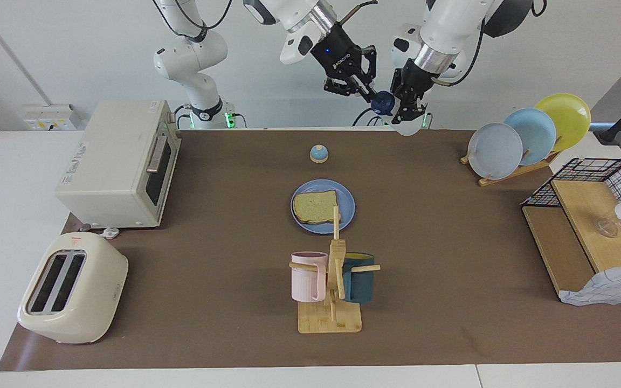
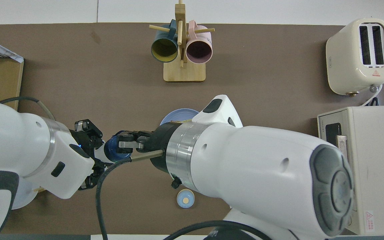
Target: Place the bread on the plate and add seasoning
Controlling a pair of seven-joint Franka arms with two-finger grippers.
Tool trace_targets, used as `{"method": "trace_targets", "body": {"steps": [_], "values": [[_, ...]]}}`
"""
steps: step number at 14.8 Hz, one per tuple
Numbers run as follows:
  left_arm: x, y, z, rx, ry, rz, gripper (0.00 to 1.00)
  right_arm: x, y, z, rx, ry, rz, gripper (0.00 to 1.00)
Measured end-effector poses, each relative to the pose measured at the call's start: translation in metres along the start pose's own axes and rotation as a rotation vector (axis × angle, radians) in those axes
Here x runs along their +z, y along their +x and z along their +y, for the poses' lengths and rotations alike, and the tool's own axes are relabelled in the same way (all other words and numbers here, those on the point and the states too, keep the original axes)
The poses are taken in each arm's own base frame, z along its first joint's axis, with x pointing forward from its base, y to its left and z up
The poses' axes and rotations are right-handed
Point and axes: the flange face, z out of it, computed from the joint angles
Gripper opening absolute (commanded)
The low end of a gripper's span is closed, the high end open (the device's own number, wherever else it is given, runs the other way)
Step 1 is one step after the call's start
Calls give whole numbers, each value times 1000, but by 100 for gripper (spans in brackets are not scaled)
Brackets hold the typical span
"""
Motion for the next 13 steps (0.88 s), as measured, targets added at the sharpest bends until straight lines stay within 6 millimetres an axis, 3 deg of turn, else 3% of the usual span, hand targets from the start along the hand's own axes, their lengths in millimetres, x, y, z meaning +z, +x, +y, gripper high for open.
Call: {"method": "trace_targets", "body": {"steps": [8, 13], "values": [[0, -3, -2, -7, 0, 1, 33, -2, 4, 2, 117, 14, 7, 0], [5, -5, -1, -7, -20, -11, 33, -12, 22, 12, 143, 27, 53, 0]]}}
